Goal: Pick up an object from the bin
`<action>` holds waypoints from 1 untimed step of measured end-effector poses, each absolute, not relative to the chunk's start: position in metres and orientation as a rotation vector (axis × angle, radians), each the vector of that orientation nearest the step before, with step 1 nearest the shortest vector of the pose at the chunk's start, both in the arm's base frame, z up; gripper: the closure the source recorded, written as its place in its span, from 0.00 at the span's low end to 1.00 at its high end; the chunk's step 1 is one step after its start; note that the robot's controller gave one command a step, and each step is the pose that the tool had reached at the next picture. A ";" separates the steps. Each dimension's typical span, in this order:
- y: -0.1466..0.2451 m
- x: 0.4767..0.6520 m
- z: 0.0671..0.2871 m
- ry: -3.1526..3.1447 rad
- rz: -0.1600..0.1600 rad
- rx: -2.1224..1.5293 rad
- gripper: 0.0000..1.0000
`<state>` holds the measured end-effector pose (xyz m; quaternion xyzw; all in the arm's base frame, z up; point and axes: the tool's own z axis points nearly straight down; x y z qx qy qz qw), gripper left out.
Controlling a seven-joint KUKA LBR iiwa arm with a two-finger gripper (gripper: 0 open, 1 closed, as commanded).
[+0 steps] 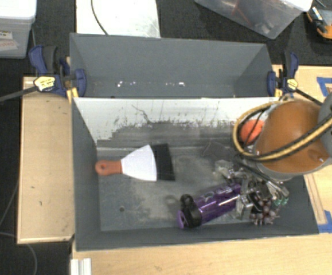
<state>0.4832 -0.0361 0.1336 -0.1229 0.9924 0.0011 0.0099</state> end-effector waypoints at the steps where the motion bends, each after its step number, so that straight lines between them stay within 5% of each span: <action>1: -0.054 0.480 0.082 3.135 0.000 -0.043 1.00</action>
Offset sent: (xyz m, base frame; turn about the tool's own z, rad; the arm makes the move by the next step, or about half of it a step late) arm 0.0000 0.0000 0.0000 0.0000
